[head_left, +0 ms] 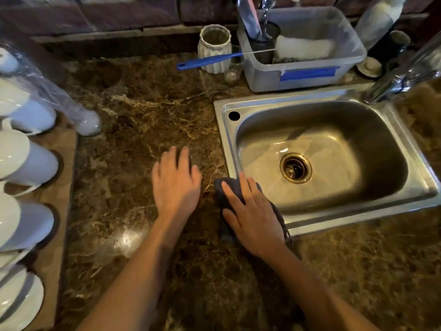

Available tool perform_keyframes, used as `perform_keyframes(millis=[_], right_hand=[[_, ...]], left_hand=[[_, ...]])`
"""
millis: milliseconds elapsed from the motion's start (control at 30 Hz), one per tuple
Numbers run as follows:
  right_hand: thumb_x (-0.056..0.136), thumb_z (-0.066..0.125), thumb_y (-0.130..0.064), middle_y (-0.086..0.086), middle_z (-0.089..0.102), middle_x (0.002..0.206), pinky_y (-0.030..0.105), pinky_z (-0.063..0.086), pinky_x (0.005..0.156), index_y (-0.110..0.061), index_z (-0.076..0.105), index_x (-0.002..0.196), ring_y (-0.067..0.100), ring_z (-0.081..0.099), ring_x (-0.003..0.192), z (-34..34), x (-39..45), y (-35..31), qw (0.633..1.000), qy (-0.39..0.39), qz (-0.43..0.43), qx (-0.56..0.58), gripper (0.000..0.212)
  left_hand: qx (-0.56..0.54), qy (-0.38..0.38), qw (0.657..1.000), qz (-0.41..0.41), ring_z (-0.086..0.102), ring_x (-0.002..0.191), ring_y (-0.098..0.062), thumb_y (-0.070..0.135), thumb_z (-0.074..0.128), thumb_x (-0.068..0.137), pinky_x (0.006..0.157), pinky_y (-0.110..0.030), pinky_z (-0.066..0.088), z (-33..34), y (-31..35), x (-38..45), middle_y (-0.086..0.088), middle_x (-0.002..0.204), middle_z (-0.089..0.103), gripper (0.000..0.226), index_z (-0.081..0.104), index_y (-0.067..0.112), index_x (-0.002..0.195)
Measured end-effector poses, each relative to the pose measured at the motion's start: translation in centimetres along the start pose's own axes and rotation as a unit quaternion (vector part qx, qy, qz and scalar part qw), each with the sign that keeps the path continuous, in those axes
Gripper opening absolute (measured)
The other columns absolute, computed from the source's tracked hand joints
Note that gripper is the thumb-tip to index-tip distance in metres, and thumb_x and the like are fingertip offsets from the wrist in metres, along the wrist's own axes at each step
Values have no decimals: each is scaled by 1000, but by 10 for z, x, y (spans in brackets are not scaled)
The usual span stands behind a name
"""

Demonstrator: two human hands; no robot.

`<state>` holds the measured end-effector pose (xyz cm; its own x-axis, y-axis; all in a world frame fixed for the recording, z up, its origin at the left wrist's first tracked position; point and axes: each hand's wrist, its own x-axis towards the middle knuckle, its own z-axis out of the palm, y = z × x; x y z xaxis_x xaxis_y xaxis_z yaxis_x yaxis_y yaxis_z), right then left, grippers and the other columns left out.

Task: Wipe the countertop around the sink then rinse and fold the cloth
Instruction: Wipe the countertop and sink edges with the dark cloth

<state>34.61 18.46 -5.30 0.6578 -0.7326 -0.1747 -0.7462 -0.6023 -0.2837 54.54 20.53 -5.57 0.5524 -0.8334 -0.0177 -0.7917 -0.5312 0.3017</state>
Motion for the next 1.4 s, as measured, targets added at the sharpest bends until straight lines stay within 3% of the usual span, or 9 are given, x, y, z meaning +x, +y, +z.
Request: perform_keyframes(millis=[167, 333, 433, 600, 767, 1000, 1167, 1300, 1400], right_hand=[[105, 11, -55, 3, -14, 169, 43, 4, 126, -43, -11, 157, 22, -15, 155, -2, 11, 0, 1000, -25, 0, 14, 57], [106, 19, -47, 17, 15, 166, 54, 26, 119, -30, 23, 159, 38, 17, 151, 0, 113, 10, 990, 41, 13, 134, 55], [104, 24, -40, 14, 12, 168, 57, 12, 122, -28, 26, 158, 36, 4, 153, -5, 172, 21, 984, 60, 33, 163, 55], [102, 21, -44, 15, 1, 169, 54, 10, 125, -20, 5, 160, 34, -5, 155, -7, 165, 15, 980, 76, 25, 184, 66], [101, 17, -59, -12, -33, 161, 33, -1, 124, -42, -20, 151, 12, -28, 150, 8, 73, 9, 980, 10, 9, 197, 65], [105, 25, -40, 12, 6, 169, 56, 11, 123, -23, 27, 158, 33, 2, 155, -8, 166, 18, 992, 59, -17, 107, 55], [107, 24, -38, 6, 12, 169, 49, 4, 126, -22, 25, 158, 24, 2, 156, -27, 235, 31, 994, 94, -42, 34, 54], [107, 30, -33, 6, 15, 169, 49, 4, 126, -16, 32, 155, 23, 4, 156, -25, 240, 25, 973, 169, 90, 132, 51], [103, 42, -34, 10, 17, 167, 52, 8, 124, -16, 36, 153, 30, 5, 155, -11, 208, 14, 973, 145, 91, 158, 54]], left_hand=[[13, 0, 1000, 4, 23, 153, -30, 42, 28, 104, 122, -50, 21, 24, 18, 37, -8, 163, 32, 55, 36, 21, 154], [35, 7, 999, 13, 26, 151, -30, 46, 23, 104, 120, -50, 25, 19, 20, 36, -11, 161, 36, 57, 41, 19, 151], [53, -6, 999, 10, 24, 152, -30, 47, 24, 104, 120, -50, 24, 21, 21, 38, -10, 163, 32, 57, 37, 20, 153], [43, -11, 999, 9, 20, 154, -29, 51, 21, 103, 122, -50, 23, 20, 21, 37, -9, 164, 30, 60, 34, 21, 154], [21, -7, 1000, 10, 18, 155, -28, 56, 20, 100, 121, -52, 22, 18, 21, 37, -9, 164, 30, 65, 37, 21, 152], [30, -17, 999, 13, 20, 154, -29, 55, 20, 101, 120, -52, 24, 16, 22, 38, -10, 163, 31, 63, 39, 20, 150], [46, -17, 999, 18, 21, 153, -29, 56, 23, 101, 120, -52, 24, 18, 18, 38, -9, 163, 31, 64, 40, 19, 150], [35, -21, 999, 18, 17, 155, -27, 60, 24, 99, 121, -51, 21, 20, 18, 38, -7, 164, 29, 67, 37, 21, 152], [30, -21, 999, 20, 15, 155, -27, 60, 23, 99, 122, -51, 19, 21, 19, 39, -8, 165, 27, 66, 36, 22, 152]])
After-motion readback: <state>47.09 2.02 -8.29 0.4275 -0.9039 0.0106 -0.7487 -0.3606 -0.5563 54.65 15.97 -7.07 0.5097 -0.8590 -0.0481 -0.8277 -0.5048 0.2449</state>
